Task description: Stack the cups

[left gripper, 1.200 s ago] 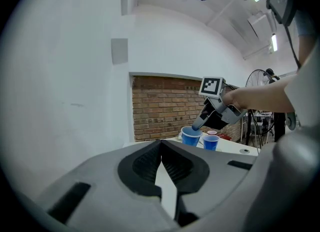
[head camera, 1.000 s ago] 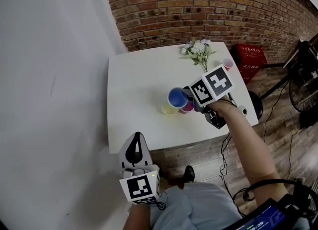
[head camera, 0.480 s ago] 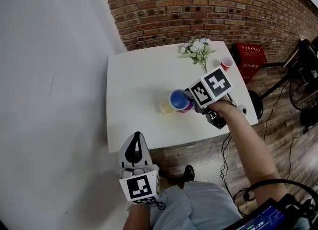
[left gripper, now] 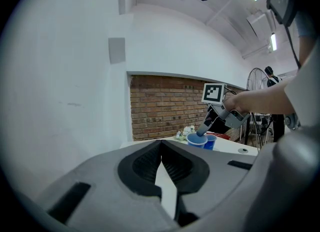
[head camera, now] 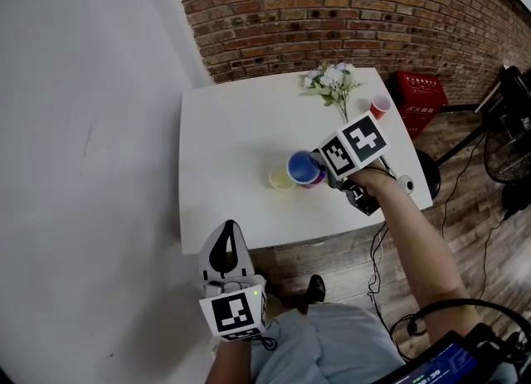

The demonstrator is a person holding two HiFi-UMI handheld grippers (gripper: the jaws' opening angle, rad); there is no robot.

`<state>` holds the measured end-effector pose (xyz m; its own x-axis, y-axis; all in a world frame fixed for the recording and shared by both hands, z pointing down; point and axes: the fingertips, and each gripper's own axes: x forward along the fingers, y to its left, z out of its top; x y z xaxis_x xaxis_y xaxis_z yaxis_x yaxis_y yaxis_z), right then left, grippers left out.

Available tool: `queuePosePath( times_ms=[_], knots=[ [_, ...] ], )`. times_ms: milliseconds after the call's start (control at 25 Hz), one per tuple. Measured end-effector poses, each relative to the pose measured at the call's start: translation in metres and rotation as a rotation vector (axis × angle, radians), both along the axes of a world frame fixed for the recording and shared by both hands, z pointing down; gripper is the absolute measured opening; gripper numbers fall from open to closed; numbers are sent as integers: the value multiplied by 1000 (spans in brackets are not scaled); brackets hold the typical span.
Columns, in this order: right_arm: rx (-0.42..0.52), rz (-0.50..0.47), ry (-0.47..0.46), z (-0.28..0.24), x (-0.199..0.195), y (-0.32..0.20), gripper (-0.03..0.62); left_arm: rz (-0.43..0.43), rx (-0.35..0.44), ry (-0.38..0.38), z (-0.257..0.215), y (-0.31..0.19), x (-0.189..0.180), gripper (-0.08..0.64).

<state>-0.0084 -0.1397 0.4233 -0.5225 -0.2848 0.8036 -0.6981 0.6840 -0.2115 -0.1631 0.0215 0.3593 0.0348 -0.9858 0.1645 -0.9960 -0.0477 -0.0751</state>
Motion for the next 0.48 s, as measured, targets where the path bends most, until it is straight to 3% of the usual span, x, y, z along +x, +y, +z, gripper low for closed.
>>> queuePosePath(
  times_ms=[480],
  knots=[
    [-28, 7, -17, 7, -2, -3, 23, -1, -4, 5, 3, -5, -3, 9]
  ],
)
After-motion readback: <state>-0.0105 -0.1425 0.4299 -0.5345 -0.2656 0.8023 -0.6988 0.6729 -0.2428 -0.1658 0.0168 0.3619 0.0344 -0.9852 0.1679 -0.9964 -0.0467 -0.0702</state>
